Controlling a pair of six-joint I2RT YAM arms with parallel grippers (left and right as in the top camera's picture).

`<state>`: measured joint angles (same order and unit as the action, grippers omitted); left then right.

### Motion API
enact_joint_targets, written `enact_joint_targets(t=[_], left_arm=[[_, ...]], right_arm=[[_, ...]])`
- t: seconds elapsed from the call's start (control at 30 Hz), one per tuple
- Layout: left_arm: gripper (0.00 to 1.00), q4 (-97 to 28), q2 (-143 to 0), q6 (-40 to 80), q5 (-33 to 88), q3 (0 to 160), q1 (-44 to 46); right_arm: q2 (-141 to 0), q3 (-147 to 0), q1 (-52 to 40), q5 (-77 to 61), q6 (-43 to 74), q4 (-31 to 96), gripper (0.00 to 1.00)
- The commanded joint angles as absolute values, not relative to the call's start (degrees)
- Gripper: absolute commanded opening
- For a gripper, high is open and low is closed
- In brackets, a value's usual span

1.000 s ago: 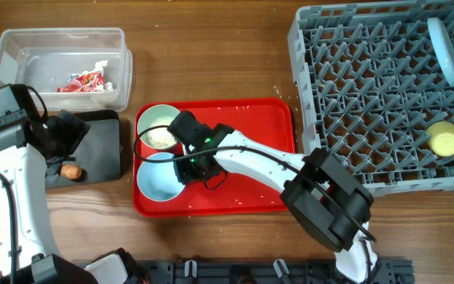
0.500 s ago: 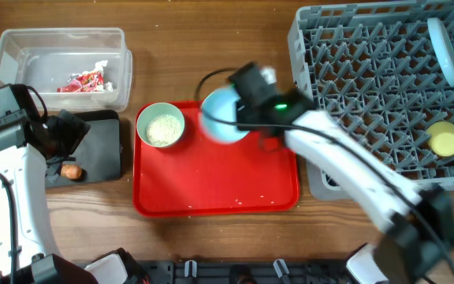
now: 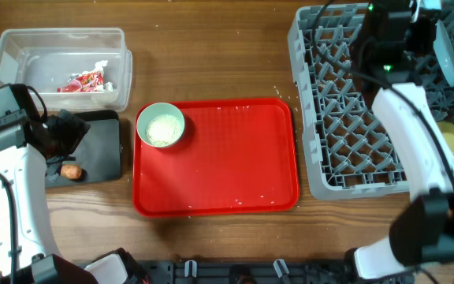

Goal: Sort waste into correct bins and load items into the dishwasher rack
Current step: 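Carry the bowl right and set it upright in the dish rack, then grasp the rim of the rice-filled green bowl with the left gripper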

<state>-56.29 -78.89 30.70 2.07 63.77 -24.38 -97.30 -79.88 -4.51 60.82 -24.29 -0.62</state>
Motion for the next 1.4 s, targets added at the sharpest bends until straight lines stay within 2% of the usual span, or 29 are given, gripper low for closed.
enact_joint_targets(t=[0.0, 0.2, 0.53, 0.57, 0.6, 0.67, 0.73, 0.8, 0.93, 1.07, 1.13, 1.2, 1.37], left_arm=[[0.94, -56.16, -78.43, 30.65, 2.55, 64.14, -24.67], [0.93, -56.16, -78.43, 30.65, 2.57, 64.14, -24.64], [0.93, -55.75, -78.43, 30.65, 2.59, 64.14, -24.64], [0.92, -55.75, -78.43, 30.65, 2.57, 64.14, -24.64], [0.93, -55.77, -78.43, 30.65, 2.57, 64.14, -24.64], [0.93, -55.75, -78.43, 30.65, 2.57, 64.14, -24.67], [0.93, -55.61, -78.43, 30.63, 2.57, 64.14, -24.67], [0.93, -55.55, -78.43, 30.65, 2.57, 64.14, -24.67], [0.93, -55.53, -78.43, 30.63, 2.57, 64.14, -24.67], [0.93, -55.53, -78.43, 30.63, 2.57, 64.14, -24.64], [0.93, -55.37, -78.43, 30.63, 2.76, 64.14, -24.53], [0.91, -54.94, -78.43, 30.61, 4.67, 64.14, -23.88], [0.88, -51.31, -78.43, 29.91, 6.20, 64.14, -14.04]], right_arm=[[-105.80, -79.92, -0.49, 63.68, -35.14, -6.37, 0.04], [-117.78, -79.92, 3.25, 63.66, -48.12, -23.20, 0.04], [-121.95, -79.92, 1.91, 63.61, -46.28, -22.96, 0.05], [-121.95, -79.90, 0.12, 63.33, -45.41, -20.43, 0.09], [-121.95, -79.90, -1.04, 62.96, -44.73, -18.59, 0.18], [-121.95, -79.90, -3.70, 63.00, -42.81, -14.00, 0.46], [-121.93, -79.90, -6.09, 63.81, -39.68, -10.59, 0.60], [-121.58, -79.90, -7.38, 63.86, -36.14, -8.97, 0.64], [-117.67, -79.92, -9.06, 59.57, -28.38, -0.84, 0.65], [-107.96, -79.92, -9.15, 46.48, -19.92, 12.16, 0.66], [-100.86, -79.92, -9.17, 35.22, -16.40, 21.02, 0.72], [-96.62, -79.92, -9.17, 26.41, -11.77, 27.35, 0.73], [-88.31, -79.92, -9.15, -5.17, -5.61, 44.10, 0.78]])
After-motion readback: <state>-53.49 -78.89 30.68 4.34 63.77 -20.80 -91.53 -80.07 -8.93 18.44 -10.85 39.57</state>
